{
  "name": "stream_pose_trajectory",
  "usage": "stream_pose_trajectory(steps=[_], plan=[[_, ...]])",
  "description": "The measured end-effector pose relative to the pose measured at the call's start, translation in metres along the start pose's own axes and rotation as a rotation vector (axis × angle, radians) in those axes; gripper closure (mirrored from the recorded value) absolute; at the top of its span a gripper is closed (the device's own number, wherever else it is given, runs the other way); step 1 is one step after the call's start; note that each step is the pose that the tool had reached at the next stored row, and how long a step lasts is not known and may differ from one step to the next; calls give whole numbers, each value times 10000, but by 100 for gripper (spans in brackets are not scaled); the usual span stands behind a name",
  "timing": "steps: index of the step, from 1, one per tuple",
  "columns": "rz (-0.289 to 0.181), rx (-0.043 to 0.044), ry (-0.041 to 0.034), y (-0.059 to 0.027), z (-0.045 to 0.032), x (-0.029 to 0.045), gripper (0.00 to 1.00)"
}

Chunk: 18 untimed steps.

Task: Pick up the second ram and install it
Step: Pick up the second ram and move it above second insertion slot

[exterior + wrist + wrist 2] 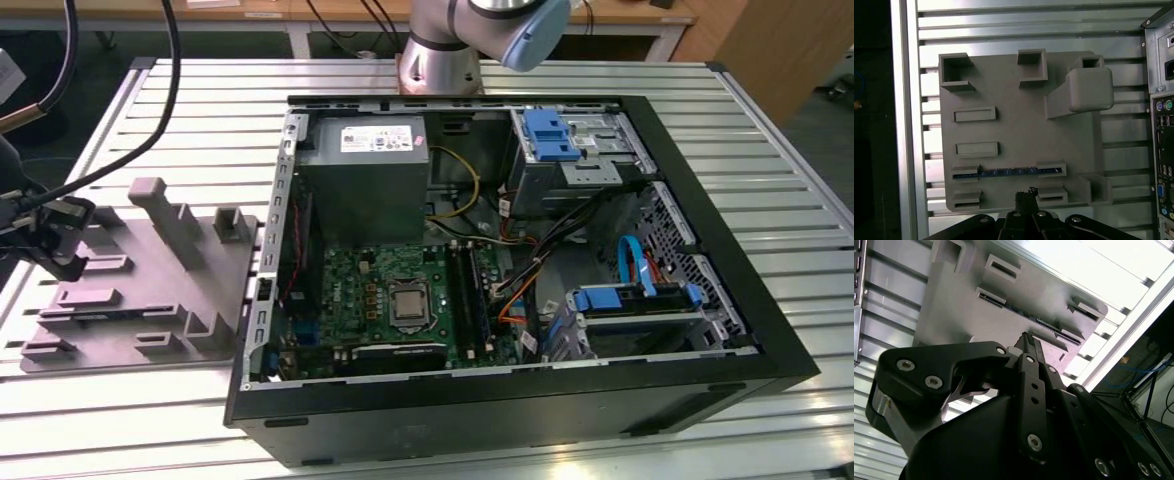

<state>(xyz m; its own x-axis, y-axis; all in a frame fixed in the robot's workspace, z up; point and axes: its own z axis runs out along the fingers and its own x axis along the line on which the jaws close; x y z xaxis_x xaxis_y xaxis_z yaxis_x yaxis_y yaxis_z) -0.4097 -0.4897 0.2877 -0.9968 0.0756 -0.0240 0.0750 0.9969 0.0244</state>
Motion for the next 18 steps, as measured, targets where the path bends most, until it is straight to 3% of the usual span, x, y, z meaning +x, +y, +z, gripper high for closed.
stream_pose_trajectory(steps=[7,18], plan=[[-285,-6,7,0,4,2,90],[-2267,-53,56,0,14,1,90]])
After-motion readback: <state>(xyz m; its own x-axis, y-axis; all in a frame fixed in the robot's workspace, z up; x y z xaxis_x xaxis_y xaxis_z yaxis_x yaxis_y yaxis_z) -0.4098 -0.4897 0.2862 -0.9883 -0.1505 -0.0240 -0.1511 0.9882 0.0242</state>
